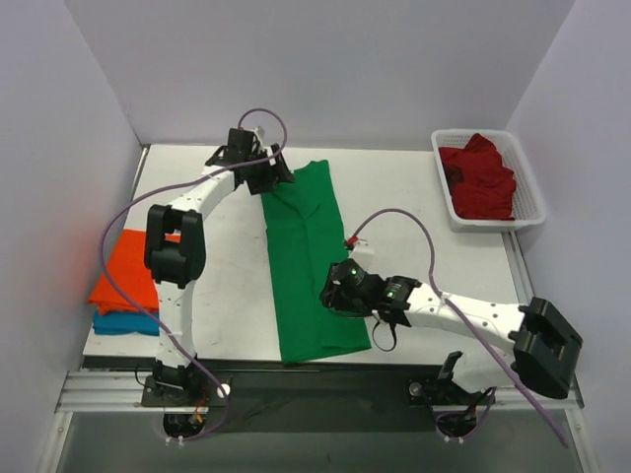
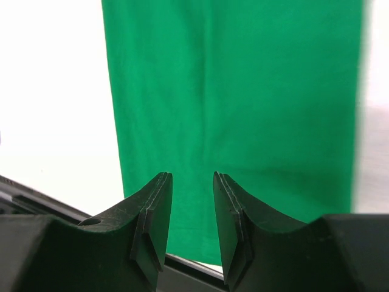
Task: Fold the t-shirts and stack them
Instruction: Rotate the tshirt 90 degrees, then grab the bottom of the folded rectangular tshirt with both arms
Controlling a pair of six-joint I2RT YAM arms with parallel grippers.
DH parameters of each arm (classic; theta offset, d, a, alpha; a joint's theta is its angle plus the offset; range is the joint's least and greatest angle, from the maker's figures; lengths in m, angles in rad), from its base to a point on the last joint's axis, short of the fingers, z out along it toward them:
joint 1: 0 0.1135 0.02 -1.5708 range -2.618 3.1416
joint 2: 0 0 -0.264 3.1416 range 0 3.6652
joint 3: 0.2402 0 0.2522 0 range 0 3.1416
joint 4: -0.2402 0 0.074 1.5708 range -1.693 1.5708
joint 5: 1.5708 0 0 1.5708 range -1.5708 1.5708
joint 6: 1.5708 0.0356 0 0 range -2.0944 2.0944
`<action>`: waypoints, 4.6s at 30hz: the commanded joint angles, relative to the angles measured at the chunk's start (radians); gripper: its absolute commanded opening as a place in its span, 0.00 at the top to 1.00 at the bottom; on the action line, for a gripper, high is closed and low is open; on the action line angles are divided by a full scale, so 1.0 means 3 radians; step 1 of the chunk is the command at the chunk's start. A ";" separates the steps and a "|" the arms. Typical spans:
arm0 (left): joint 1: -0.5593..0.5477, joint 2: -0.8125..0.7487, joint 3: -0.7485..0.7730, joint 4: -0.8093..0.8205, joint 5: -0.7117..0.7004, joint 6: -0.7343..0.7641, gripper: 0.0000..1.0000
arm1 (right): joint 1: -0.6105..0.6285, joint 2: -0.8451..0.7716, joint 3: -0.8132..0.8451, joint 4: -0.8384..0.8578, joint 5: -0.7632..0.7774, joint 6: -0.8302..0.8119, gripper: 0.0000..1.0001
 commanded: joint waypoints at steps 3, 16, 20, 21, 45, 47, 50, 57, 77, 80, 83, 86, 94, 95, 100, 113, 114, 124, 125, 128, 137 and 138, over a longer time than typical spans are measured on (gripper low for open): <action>-0.0050 -0.0402 -0.0381 -0.0118 -0.0364 -0.0062 0.19 | -0.0201 -0.0696 -0.0219 -0.0503 0.0314 -0.0167 0.63; -0.0071 0.0262 -0.0158 -0.0194 -0.0737 -0.0154 0.59 | -0.0293 -0.1092 -0.0440 -0.0856 0.0386 -0.0238 0.62; -0.0009 0.0788 0.0624 -0.0521 -0.0610 -0.0098 0.57 | -0.0329 -0.0938 -0.0394 -0.0841 0.0396 -0.0315 0.62; 0.0006 0.1062 0.1106 -0.0744 -0.0584 -0.0098 0.57 | -0.0349 -0.0867 -0.0379 -0.0836 0.0376 -0.0345 0.62; 0.0078 -0.1173 -0.1133 0.0520 -0.0153 -0.0665 0.28 | -0.0733 -0.0437 -0.0501 -0.0309 -0.0689 -0.0576 0.61; -0.0034 -0.1698 -0.1714 0.0654 -0.0353 -0.0813 0.44 | -0.0610 -0.0447 -0.0527 -0.0350 -0.0642 -0.0525 0.61; -0.0330 -0.2347 -0.2665 0.0706 -0.0828 -0.0916 0.53 | -0.0427 -0.0498 -0.0552 -0.0427 -0.0530 -0.0448 0.61; -0.0868 -0.3515 -0.4139 0.0164 -0.1713 -0.1156 0.53 | -0.0109 -0.0371 -0.0430 -0.0677 -0.0050 -0.0351 0.62; -0.1374 -0.4171 -0.5127 0.0592 -0.1280 -0.1299 0.52 | 0.0106 0.0095 -0.0215 -0.0739 0.0340 -0.0213 0.63; -0.1441 -0.4105 -0.5106 0.0593 -0.1259 -0.1294 0.52 | 0.0126 0.0120 -0.0225 -0.0728 0.0340 -0.0198 0.63; -0.1477 -0.4074 -0.5091 0.0583 -0.1249 -0.1263 0.52 | 0.0141 0.0146 -0.0235 -0.0708 0.0319 -0.0182 0.63; -0.1523 -0.4023 -0.5045 0.0548 -0.1239 -0.1223 0.52 | 0.0142 0.0151 -0.0256 -0.0693 0.0304 -0.0167 0.64; -0.1640 -0.3879 -0.4979 0.0394 -0.1361 -0.1197 0.68 | 0.0147 0.0095 -0.0317 -0.0693 0.0314 -0.0136 0.78; -0.1641 -0.3849 -0.4973 0.0379 -0.1356 -0.1197 0.77 | 0.0142 0.0064 -0.0327 -0.0693 0.0314 -0.0131 0.79; -0.1646 -0.3828 -0.4927 0.0246 -0.1361 -0.1192 1.00 | 0.0141 -0.0048 -0.0404 -0.0718 0.0334 -0.0116 0.89; -0.1646 -0.4191 -0.4897 0.0010 -0.1259 -0.1207 1.00 | 0.0131 -0.0432 -0.0604 -0.0754 0.0222 -0.0100 0.88; -0.1646 -0.4201 -0.4907 0.0015 -0.1249 -0.1207 1.00 | 0.0136 -0.0432 -0.0594 -0.0744 0.0171 -0.0110 0.84; -0.1646 -0.4467 -0.4922 -0.0265 -0.1249 -0.1207 0.66 | 0.0060 -0.0723 -0.0833 -0.0524 -0.0161 -0.0014 0.59; -0.1646 -0.4498 -0.4912 -0.0296 -0.1259 -0.1207 0.64 | -0.0016 -0.0835 -0.0874 -0.0514 -0.0192 0.0022 0.59; -0.1646 -0.4554 -0.4897 -0.0337 -0.1249 -0.1202 0.63 | -0.0185 -0.1075 -0.1023 -0.0397 -0.0385 0.0058 0.59; -0.1646 -0.4472 -0.5045 -0.0164 -0.1040 -0.1253 0.61 | -0.0359 -0.1086 -0.1431 0.0145 -0.0688 0.0313 0.63; -0.1646 -0.4472 -0.5091 -0.0133 -0.1019 -0.1263 0.62 | -0.0405 -0.1107 -0.1513 0.0232 -0.0754 0.0364 0.64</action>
